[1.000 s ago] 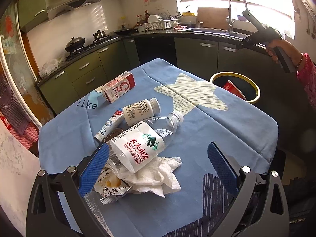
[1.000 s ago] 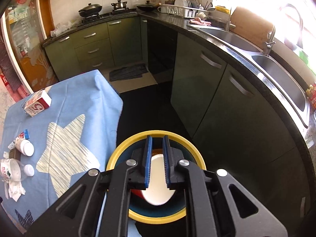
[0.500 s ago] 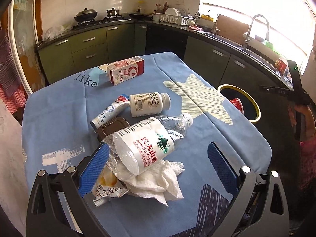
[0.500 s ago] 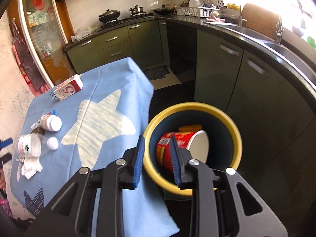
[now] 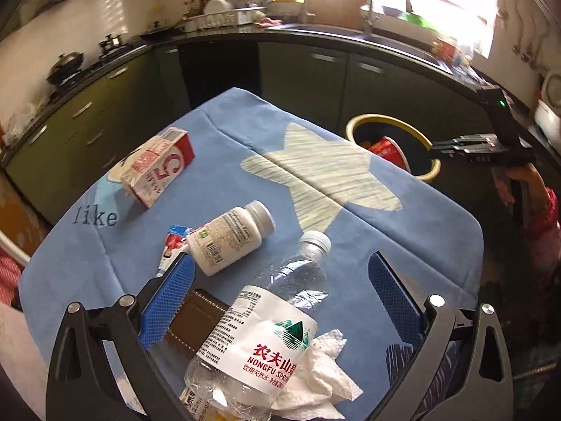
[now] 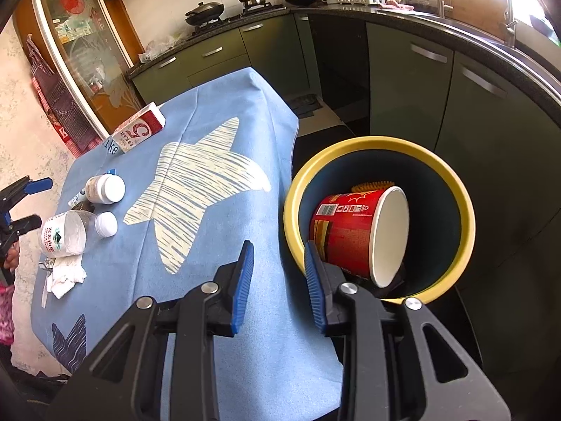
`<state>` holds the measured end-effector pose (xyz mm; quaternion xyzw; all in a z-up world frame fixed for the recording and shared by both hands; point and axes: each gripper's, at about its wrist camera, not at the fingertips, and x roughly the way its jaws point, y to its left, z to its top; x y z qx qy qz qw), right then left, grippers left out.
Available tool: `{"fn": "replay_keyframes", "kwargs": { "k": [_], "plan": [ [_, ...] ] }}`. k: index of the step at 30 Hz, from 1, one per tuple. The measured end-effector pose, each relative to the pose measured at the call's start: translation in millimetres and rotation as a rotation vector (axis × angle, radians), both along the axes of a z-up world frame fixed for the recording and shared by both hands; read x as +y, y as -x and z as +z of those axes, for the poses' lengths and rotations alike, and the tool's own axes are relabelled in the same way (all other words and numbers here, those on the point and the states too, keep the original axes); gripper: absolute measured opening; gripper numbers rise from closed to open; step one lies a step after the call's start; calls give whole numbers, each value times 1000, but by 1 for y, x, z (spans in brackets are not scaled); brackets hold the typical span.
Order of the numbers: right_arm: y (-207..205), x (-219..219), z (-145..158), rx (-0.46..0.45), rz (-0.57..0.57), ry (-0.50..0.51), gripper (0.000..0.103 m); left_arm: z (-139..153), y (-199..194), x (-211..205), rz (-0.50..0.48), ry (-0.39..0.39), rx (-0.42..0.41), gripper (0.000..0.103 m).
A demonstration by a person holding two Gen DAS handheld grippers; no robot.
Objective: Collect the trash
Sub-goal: 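Grasp the clear Nongfu Spring water bottle with the left gripper and lift, then move the water bottle over the bin and open the left gripper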
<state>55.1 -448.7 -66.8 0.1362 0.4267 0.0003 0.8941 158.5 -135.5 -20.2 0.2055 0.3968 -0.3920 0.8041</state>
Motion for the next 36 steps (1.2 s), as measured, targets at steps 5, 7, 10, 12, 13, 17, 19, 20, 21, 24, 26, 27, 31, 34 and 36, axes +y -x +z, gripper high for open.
{"fn": "replay_keyframes", "kwargs": {
  "k": [5, 7, 10, 12, 13, 17, 19, 20, 21, 24, 26, 27, 31, 34, 36],
  "plan": [
    [-7, 3, 0, 5, 17, -7, 31, -20, 0, -14, -154, -128, 51, 97],
    [-10, 6, -2, 9, 27, -12, 32, -28, -1, -17, -191, -180, 59, 97],
    [-14, 8, -5, 20, 37, -13, 32, -42, -2, -22, -228, -236, 81, 97],
    [-16, 10, -7, 28, 43, -16, 32, -48, -2, -24, -251, -265, 87, 96],
    [-18, 10, -8, 32, 46, -18, 32, -52, -1, -24, -261, -282, 89, 94],
    [-23, 11, -11, 41, 53, -20, 36, -65, 0, -26, -284, -327, 102, 88],
    [-26, 11, -12, 42, 55, -25, 36, -69, 0, -27, -287, -346, 103, 78],
    [-27, 11, -13, 43, 56, -27, 36, -71, -1, -27, -285, -354, 104, 75],
    [-27, 12, -14, 44, 58, -30, 36, -73, -2, -27, -283, -358, 107, 71],
    [-29, 12, -18, 51, 64, -39, 36, -74, -6, -26, -269, -360, 126, 68],
    [-29, 11, -19, 52, 64, -44, 36, -74, -6, -26, -262, -365, 123, 68],
    [-28, 11, -19, 52, 64, -45, 36, -73, -6, -27, -252, -369, 115, 67],
    [-24, 8, -18, 38, 59, -60, 36, -61, -4, -28, -229, -351, 94, 66],
    [-18, 3, -16, 24, 48, -67, 36, -43, -1, -29, -225, -336, 82, 66],
    [-12, -2, -14, 14, 36, -69, 36, -33, 4, -33, -229, -336, 65, 66]
  ]
}}
